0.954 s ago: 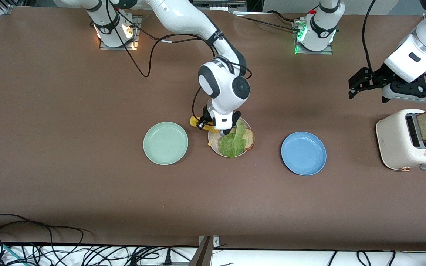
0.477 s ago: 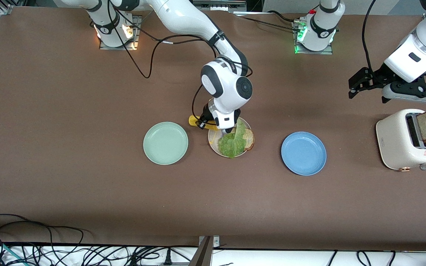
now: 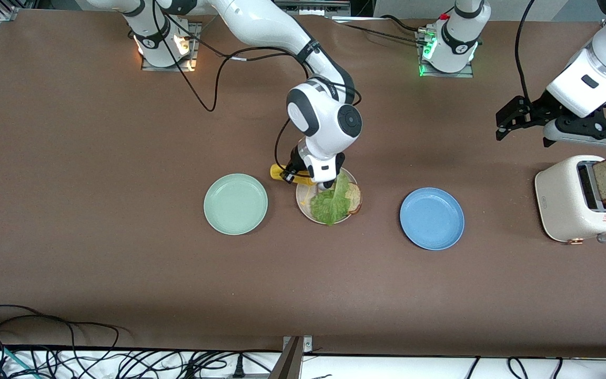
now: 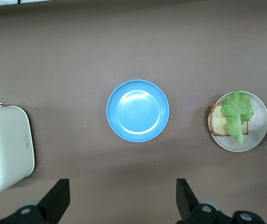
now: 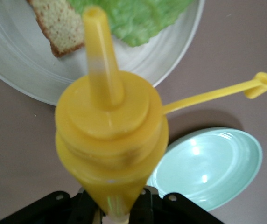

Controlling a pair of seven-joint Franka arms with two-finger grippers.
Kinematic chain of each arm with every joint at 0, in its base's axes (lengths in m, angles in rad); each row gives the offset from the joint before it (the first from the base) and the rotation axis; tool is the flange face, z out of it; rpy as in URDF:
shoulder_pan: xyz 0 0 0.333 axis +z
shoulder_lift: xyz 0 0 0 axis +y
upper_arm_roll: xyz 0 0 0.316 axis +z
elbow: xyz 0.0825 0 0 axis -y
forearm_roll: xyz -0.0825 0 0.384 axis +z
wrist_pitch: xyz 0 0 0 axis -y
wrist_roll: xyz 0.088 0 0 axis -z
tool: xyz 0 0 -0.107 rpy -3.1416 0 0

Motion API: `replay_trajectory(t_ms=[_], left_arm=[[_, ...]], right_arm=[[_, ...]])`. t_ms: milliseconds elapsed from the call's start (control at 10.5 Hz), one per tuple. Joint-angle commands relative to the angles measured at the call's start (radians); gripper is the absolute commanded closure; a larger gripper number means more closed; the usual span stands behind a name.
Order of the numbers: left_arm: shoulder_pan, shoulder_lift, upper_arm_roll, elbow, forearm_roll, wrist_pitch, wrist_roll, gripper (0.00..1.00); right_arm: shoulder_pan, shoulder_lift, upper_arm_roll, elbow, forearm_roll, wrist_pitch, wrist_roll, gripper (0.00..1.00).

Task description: Make sandwich on beige plate with both arms

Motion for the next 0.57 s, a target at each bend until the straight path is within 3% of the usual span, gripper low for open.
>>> replay_trajectory(t_ms=[0, 191, 477], left_arm=[[0.004, 0.002, 0.0, 0.012, -0.019, -0.013, 0.008, 0.0], [0.005, 0.001, 0.0, 0.012, -0.02, -0.013, 0.01, 0.0], [0.002, 0.015, 0.0, 0.01, -0.006, -0.012, 0.011, 0.0]], right_arm=[[-0.049, -0.101, 0.024, -0.006, -0.009, -0.026, -0.011, 1.0], [-0.135, -0.236, 0.109, -0.079, -0.011, -0.005, 0.004, 1.0], [-0.281, -0.463, 0.238, -0.274, -0.015, 0.056, -0.008, 1.0]])
